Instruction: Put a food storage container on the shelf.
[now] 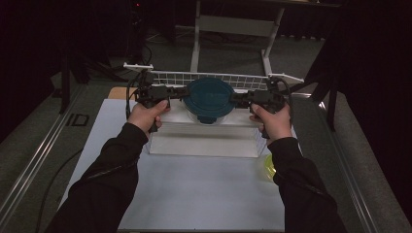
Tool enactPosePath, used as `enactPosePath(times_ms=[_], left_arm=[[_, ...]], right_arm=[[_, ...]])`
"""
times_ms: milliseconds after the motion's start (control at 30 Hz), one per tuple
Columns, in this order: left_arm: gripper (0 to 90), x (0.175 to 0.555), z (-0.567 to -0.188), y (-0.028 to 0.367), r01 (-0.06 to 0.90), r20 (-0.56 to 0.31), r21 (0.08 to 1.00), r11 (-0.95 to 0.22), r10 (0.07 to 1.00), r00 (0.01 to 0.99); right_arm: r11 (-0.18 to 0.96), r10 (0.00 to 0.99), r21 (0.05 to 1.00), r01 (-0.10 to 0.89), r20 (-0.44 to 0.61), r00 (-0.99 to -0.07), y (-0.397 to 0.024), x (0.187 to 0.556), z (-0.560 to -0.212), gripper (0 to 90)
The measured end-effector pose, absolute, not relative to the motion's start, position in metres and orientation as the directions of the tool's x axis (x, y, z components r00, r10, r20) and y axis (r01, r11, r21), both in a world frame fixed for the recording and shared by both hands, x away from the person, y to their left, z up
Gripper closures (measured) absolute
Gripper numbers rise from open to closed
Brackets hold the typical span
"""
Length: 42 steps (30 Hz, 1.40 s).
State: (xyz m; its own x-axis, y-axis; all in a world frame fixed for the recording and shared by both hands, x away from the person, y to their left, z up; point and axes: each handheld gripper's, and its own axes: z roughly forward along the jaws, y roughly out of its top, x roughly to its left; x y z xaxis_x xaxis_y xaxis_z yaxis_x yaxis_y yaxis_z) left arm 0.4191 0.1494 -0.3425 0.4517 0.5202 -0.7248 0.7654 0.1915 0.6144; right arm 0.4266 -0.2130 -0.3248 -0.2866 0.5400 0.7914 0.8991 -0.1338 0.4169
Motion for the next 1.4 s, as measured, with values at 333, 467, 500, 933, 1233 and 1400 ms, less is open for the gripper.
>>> enactPosePath(times_ms=[333,467,500,933,1233,1400], left_arm=[[51.0,0.404,-0.328,0.153,0.689,-0.615,0.707,0.160,0.619,0.488],[51.0,0.390,-0.321,0.152,0.649,-0.560,0.750,0.125,0.641,0.524],[51.0,0.384,-0.320,0.152,0.634,-0.543,0.765,0.112,0.641,0.543],[48.1,0.323,-0.319,0.151,0.485,-0.369,0.874,0.018,0.674,0.640],[39.2,0.280,-0.347,0.144,0.399,-0.276,0.916,-0.039,0.660,0.699],[29.8,0.268,-0.371,0.145,0.390,-0.308,0.920,-0.020,0.577,0.757]], right_arm=[[-0.083,0.653,0.543,0.836,0.663,-0.366,-0.211,0.417,-0.310,45.2],[-0.075,0.672,0.599,0.797,0.621,-0.403,-0.216,0.405,-0.303,45.0],[-0.069,0.675,0.611,0.789,0.611,-0.414,-0.216,0.401,-0.302,44.2],[0.054,0.659,0.733,0.679,0.485,-0.575,-0.208,0.346,-0.305,56.3],[0.066,0.645,0.758,0.649,0.464,-0.607,-0.185,0.318,-0.330,89.7],[0.083,0.648,0.766,0.638,0.445,-0.618,-0.172,0.315,-0.339,89.8]])
